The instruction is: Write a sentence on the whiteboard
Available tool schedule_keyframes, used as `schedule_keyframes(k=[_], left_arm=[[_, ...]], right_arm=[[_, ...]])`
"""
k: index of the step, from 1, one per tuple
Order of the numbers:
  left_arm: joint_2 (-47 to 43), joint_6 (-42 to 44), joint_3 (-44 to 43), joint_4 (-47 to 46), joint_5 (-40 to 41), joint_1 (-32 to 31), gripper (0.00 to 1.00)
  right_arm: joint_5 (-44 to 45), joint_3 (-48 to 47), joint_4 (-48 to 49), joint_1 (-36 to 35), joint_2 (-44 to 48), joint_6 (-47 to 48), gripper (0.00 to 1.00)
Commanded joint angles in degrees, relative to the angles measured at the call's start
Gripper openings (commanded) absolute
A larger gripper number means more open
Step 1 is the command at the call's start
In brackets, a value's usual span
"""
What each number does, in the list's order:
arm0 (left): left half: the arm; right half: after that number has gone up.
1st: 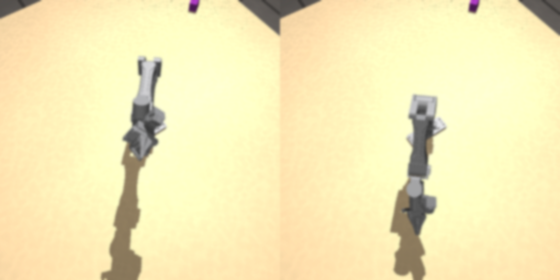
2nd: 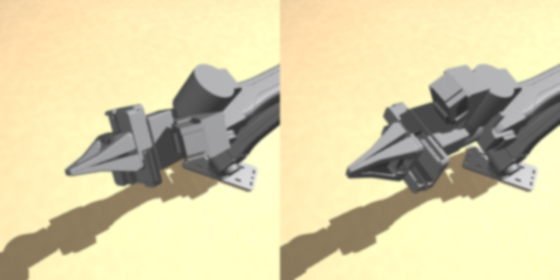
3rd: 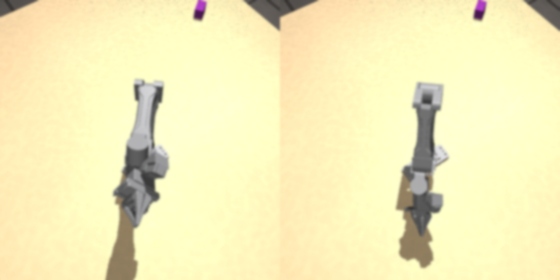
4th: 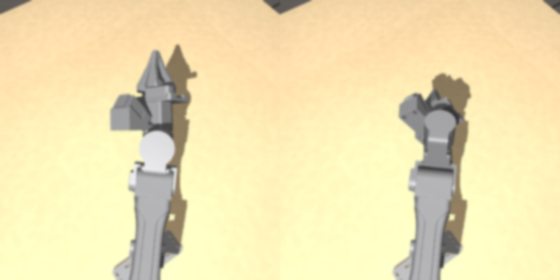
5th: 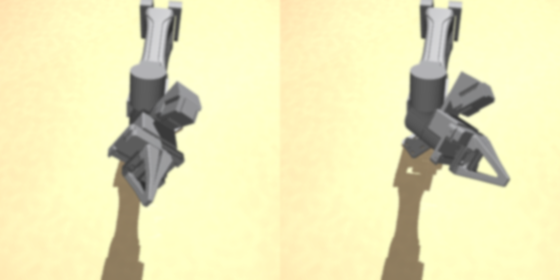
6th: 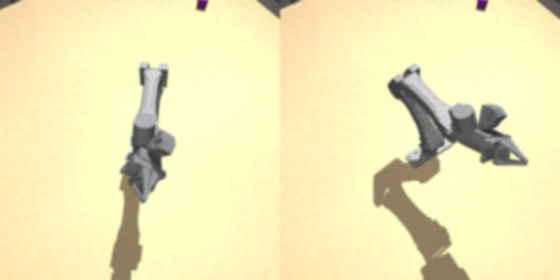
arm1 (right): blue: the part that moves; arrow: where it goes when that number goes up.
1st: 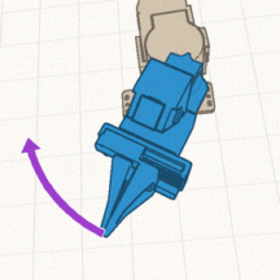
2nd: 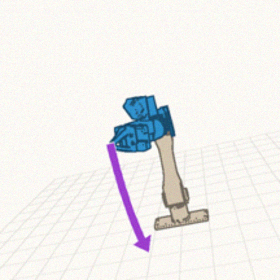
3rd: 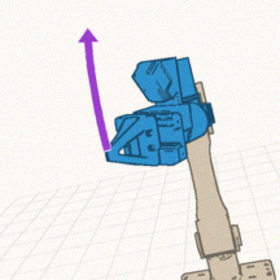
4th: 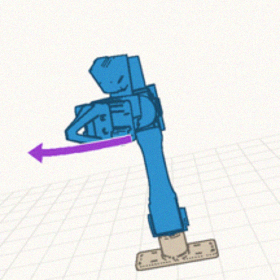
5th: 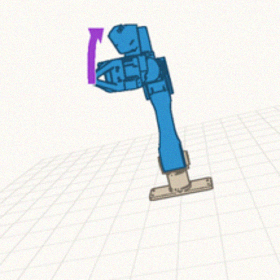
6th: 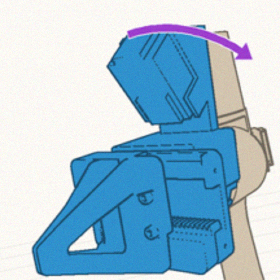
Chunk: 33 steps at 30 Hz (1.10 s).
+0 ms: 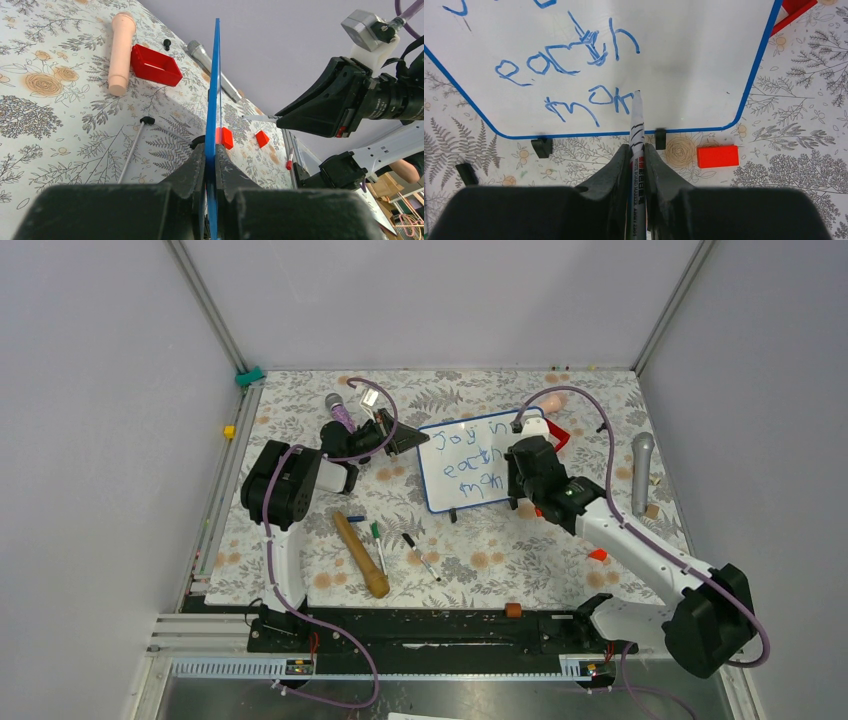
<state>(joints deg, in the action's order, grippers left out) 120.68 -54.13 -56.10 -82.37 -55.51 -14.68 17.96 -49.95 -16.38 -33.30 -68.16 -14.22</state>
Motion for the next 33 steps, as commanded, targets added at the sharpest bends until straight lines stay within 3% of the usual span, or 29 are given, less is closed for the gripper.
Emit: schedule_keyframes(k=[1, 33], left_arm=[[-0.54, 5.01, 0.55, -2.12, -2.63, -0.59, 0.0], [-0.45, 5.0, 0.47, -2.17, -2.71, -0.65, 0.0]], right_arm=[[2.92, -1.91, -0.15, 0.58, -2.53, 1.04, 0.0], [5.91, -2.77, 1.56, 3.19, -10.72, -0.76, 0.0]])
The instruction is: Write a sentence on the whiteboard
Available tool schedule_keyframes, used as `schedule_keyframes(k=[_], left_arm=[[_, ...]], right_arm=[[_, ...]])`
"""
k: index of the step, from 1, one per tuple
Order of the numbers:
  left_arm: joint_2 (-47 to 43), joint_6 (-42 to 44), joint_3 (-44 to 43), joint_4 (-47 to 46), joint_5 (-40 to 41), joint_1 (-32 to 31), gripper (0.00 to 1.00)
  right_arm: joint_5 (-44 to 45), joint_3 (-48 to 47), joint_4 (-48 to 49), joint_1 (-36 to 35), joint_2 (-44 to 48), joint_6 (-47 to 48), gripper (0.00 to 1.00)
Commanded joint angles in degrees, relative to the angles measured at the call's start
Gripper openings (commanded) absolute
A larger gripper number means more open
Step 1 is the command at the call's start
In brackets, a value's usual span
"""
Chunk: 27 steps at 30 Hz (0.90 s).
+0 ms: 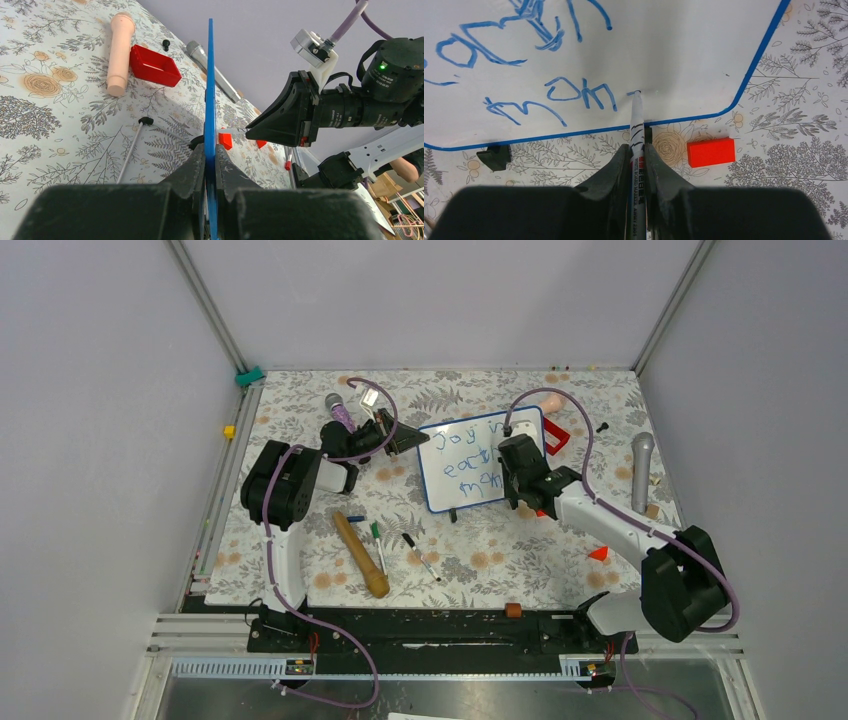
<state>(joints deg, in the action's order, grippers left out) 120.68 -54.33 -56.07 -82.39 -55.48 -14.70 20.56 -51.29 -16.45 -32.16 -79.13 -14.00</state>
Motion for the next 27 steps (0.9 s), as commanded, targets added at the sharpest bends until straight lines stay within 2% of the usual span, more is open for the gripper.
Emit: schedule_keyframes(k=[1, 11, 19, 27], left_arm=[[-0.45, 5.19, 0.44, -2.12, -2.7, -0.62, 0.0], [-0.45, 5.19, 0.44, -2.11, -2.79, -0.55, 0.0], [-0.45, 5.15, 0.42, -2.14, -2.78, -0.59, 0.0], [-0.51, 5.2, 0.45, -2.09, -2.79, -0.53, 0.0]], right_arm=[[3.07, -1.49, 1.67, 2.24, 0.33, -1.01, 0.0], [-0.71, -3.65, 2.63, 2.46, -0.01, -0.47, 0.0], [-6.02, -1.21, 4.08, 2.5, 0.51, -0.45, 0.0], [-6.69, 1.17, 2.09, 2.46, 0.32, -0.94, 0.0]])
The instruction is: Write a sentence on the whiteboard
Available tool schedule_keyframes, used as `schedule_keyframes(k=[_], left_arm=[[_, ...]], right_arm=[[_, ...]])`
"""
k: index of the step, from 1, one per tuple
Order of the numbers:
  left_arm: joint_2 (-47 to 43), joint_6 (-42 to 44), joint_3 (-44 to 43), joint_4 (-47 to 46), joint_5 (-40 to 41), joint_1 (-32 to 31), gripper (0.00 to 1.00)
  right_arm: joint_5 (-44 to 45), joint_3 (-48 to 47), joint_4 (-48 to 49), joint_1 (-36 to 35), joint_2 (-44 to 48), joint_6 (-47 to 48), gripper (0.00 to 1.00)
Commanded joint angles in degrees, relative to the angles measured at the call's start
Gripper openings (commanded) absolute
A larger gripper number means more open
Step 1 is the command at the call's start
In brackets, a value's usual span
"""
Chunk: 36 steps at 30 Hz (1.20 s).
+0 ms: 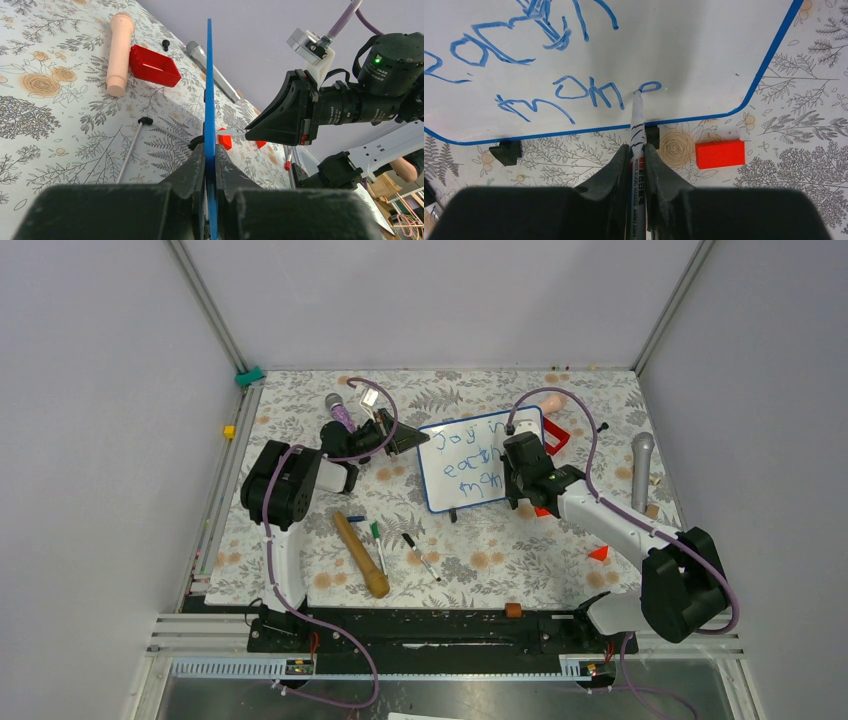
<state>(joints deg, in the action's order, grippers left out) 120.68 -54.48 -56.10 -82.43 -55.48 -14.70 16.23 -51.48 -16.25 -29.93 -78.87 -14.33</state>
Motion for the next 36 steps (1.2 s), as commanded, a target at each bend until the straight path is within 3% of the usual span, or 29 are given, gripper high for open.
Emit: schedule_keyframes(k=[1, 15, 26, 36], left_arm=[[-0.53, 5.35, 0.54, -2.06, -2.83, -0.56, 0.0], [-0.6, 5.35, 0.55, -2.11, -2.86, -0.58, 0.0], [-0.57, 5.42, 0.57, -2.11, -2.79, -0.57, 0.0], [-0.63, 5.48, 0.55, -2.12, -2.82, -0.54, 0.0]], right_arm=[[-2.0, 1.57, 1.81, 0.23, 0.18, -0.7, 0.0], [7.69, 0.4, -0.56, 0.23, 2.12, -0.81, 0.0], [3.97, 1.76, 1.87, 0.23, 11.26, 0.08, 0.0], [5.74, -1.26, -0.02, 0.83, 6.21, 0.28, 0.0]])
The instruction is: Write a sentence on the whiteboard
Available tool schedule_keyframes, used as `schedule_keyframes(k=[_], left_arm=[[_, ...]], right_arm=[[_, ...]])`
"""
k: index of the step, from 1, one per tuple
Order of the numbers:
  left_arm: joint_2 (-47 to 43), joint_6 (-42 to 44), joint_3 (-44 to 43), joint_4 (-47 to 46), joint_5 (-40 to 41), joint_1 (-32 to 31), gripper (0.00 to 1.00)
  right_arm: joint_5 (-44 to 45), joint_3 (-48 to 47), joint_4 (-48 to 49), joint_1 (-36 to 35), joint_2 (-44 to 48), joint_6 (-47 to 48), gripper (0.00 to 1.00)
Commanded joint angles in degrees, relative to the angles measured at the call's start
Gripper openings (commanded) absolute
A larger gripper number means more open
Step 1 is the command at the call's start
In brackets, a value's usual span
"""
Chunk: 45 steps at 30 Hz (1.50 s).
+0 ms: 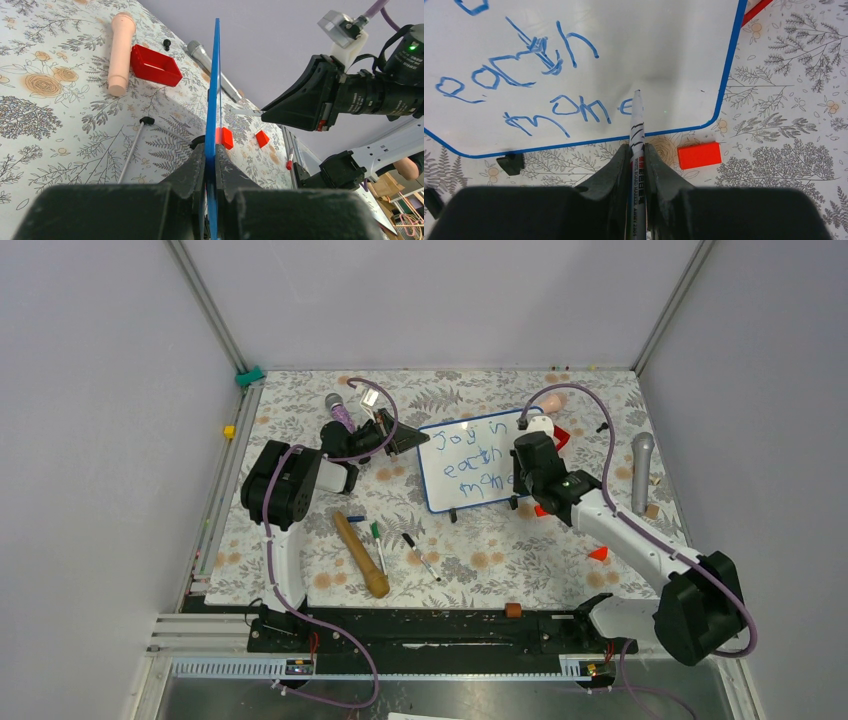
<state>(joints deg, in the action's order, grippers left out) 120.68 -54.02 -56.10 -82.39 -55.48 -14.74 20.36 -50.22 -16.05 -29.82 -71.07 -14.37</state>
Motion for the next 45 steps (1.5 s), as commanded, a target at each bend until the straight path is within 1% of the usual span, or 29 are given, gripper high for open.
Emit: schedule_keyframes(k=[1, 20, 28, 36, 45], left_arm=[[-0.61, 4.98, 0.59, -2.16, -2.8, -0.54, 0.0], [-0.72, 5.07, 0.71, -2.15, -2.77, -0.53, 0.0], [-0.63, 5.03, 0.68, -2.14, -2.79, -0.55, 0.0], [-0.63, 5.04, 0.64, -2.16, -2.72, -0.5, 0.0], [-0.61, 5.0, 0.64, -2.12, -2.74, -0.55, 0.0]], right_arm=[[1.72, -2.52, -0.28, 0.85, -1.88, 0.24, 0.0], [0.93, -4.22, 0.0, 2.84, -8.12, -0.8, 0.0], [-0.69, -0.73, -0.08, 2.93, -7.09, -1.38, 0.0], [-1.05, 0.62, -0.66, 2.93, -6.1, -1.58, 0.0], [0.42, -3.07, -0.46, 3.08, -6.59, -1.07, 0.0]])
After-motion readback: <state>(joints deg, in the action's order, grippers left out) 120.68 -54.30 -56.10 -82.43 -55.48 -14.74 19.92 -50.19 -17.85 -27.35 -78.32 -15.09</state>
